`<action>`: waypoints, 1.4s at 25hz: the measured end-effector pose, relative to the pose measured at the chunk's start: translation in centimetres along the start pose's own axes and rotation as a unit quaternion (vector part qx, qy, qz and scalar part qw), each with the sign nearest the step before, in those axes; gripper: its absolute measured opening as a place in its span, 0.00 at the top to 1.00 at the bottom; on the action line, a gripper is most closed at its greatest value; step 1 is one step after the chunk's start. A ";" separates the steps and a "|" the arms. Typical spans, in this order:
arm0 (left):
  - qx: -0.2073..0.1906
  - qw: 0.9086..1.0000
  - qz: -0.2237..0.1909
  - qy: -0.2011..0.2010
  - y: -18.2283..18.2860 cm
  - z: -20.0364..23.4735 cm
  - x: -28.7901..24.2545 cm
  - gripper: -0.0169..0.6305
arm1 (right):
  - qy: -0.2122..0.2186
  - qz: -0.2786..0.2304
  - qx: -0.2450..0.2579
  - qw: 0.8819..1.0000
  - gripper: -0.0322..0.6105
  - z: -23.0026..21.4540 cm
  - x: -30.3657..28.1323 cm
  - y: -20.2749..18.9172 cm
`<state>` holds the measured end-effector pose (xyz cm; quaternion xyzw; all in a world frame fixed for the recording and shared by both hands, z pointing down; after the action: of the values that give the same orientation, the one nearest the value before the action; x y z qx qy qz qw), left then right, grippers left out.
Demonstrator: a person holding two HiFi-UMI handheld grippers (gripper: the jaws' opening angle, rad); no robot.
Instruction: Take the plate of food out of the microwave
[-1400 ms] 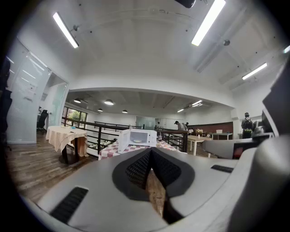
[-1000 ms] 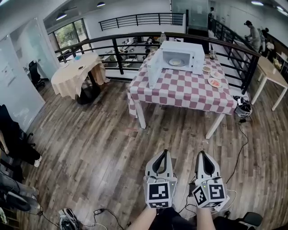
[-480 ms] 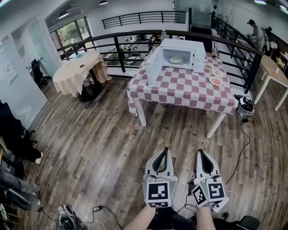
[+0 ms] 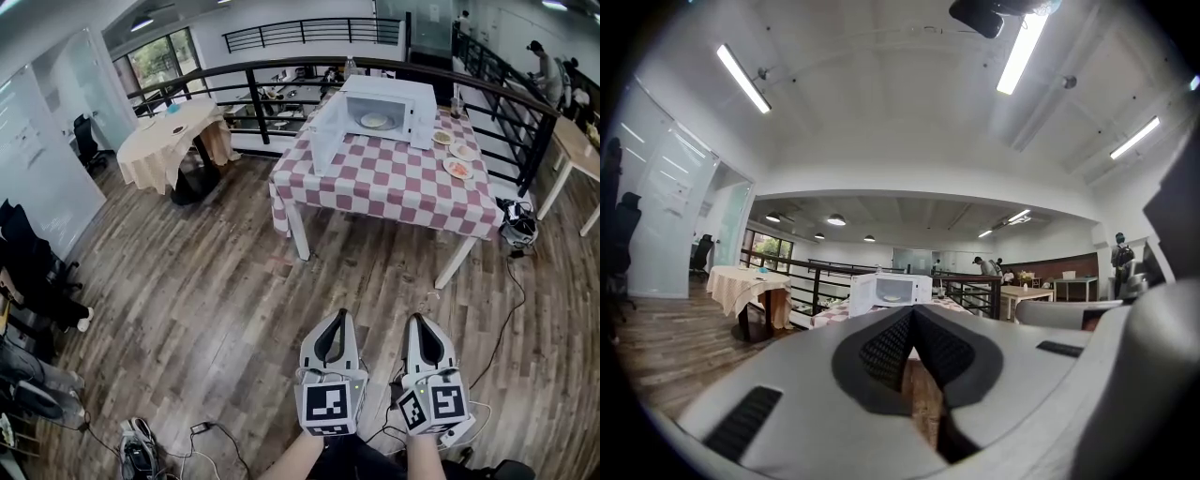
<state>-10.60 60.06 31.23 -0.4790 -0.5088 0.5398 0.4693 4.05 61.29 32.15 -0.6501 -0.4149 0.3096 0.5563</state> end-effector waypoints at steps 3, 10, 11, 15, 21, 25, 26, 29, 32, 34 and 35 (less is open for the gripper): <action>0.001 1.000 0.005 0.003 -0.2 0.1 -0.9 0.95 | 0.000 0.006 -0.003 1.000 0.95 -0.5 -0.7 -0.3; 0.006 1.000 0.023 -0.004 -0.9 0.4 -4.7 0.95 | -0.011 0.012 0.000 1.000 0.95 -2.6 -3.8 -0.6; 0.008 1.000 0.025 -0.005 -1.0 0.5 -5.5 0.95 | -0.013 0.012 0.001 1.000 0.95 -2.9 -4.5 -0.5; 0.015 1.000 0.014 -0.005 -0.8 1.3 -9.4 0.95 | -0.018 0.014 0.003 1.000 0.95 -4.4 -7.8 -0.4; 0.012 1.000 0.010 -0.017 -0.1 2.8 -14.8 0.95 | -0.029 0.012 0.010 0.999 0.95 -6.0 -12.9 0.1; 0.010 1.000 0.015 -0.022 0.0 3.9 -18.0 0.95 | -0.034 0.015 0.007 0.999 0.95 -6.9 -16.2 0.3; 0.011 1.000 0.017 -0.023 0.0 4.3 -18.7 0.95 | -0.033 0.017 0.007 0.999 0.95 -7.0 -17.0 0.2; 0.016 0.999 0.019 -0.021 -0.1 5.3 -20.4 0.95 | -0.029 0.022 0.012 0.999 0.95 -6.9 -19.0 0.0; 0.015 1.000 0.018 -0.019 -0.1 6.1 -21.6 0.95 | -0.030 0.021 0.011 0.999 0.95 -7.0 -20.4 -0.1; 0.016 0.999 0.021 -0.020 -0.2 6.4 -22.2 0.95 | -0.030 0.024 0.008 0.999 0.95 -7.1 -21.0 -0.3; 0.016 0.999 0.023 -0.020 -0.4 6.5 -22.5 0.95 | -0.030 0.026 0.007 0.999 0.95 -7.2 -21.2 -0.4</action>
<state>-14.76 37.07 32.65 -0.4723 -0.4977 0.5682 0.4541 0.36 39.22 32.69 -0.6471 -0.4119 0.3465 0.5399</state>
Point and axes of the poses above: the fingertips, and each gripper's own axes: x backward along the fingers, z to its left, y out of its top, the point moved 4 cm from there along x, backward along the fingers, and after that the axes turned 12 degrees about y, right-handed, at the moved point
